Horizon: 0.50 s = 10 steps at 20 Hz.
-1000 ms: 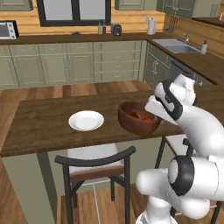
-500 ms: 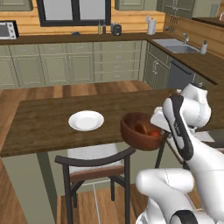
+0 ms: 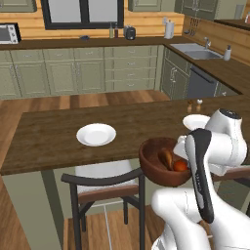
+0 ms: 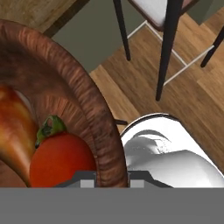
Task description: Pick the chicken drumstick and tomato from their plates and place them in the bowl. Then put the bowl in the fridge.
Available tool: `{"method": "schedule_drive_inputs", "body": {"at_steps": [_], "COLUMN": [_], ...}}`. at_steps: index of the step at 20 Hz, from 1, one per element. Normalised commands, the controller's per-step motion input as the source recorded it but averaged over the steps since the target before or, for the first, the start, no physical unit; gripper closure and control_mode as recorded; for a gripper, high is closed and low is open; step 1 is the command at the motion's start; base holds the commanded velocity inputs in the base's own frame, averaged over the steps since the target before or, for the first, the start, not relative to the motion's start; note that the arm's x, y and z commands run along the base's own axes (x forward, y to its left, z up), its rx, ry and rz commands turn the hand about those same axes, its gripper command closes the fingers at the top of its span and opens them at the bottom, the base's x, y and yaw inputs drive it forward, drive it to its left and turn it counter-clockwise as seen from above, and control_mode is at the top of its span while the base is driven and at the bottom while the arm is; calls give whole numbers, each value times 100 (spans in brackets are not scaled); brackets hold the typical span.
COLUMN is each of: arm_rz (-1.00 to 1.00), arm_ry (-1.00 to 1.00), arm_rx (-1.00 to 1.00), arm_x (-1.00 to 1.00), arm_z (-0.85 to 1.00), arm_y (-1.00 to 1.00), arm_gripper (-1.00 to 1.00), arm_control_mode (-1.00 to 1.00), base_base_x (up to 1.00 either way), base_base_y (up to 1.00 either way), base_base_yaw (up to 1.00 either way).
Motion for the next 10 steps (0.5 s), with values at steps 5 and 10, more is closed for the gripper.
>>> {"method": "schedule_drive_inputs", "body": {"at_steps": [5, 10], "arm_rz": [0, 0], "arm_ry": [-7, -1], "arm_rx": [-1, 0], "arm_x": [-46, -3], "arm_z": [0, 0], "arm_y": [0, 0], "arm_gripper": [100, 100], "arm_control_mode": [-100, -100], "base_base_x": [0, 0], "base_base_y": [0, 0], "base_base_yaw": [0, 0]}}
